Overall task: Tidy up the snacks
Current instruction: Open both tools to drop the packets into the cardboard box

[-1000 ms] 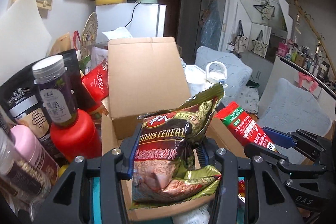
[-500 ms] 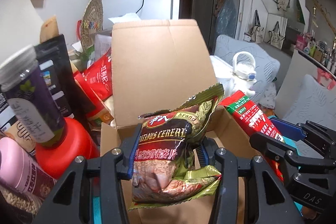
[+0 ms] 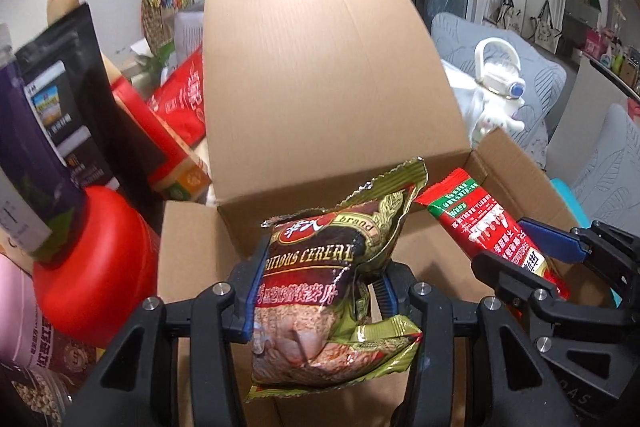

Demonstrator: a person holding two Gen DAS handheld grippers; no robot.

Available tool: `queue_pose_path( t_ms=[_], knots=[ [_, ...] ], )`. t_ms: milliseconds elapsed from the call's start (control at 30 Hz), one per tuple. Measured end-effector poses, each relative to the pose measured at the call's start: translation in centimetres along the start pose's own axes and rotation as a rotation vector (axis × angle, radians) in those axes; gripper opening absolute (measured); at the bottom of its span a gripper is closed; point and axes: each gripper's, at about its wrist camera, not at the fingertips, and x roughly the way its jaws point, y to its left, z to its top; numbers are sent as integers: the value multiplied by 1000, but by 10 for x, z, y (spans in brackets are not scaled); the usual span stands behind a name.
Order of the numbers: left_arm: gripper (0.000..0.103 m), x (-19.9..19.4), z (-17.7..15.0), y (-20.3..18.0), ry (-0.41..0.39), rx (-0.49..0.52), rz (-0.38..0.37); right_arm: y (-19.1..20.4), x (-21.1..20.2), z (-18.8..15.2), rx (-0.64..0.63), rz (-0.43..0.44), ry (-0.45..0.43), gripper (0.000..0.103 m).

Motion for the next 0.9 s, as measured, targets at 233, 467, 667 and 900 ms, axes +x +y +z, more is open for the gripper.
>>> queue_pose_path(
  t_ms=[233,467,667,900],
  knots=[
    [47,12,0,3,33,-9,42,-1,2,-2,5,-1,16,47],
    [49,24,-4,4,101,-9,74,-3,4,-3,24,11,36,56],
    [51,16,-4,2,99,-13,103,2,-2,-2,2,-27,29,57],
    [53,-11,-1,-3,55,-17,84,2,-27,3,14,-34,-4,57]
  ],
)
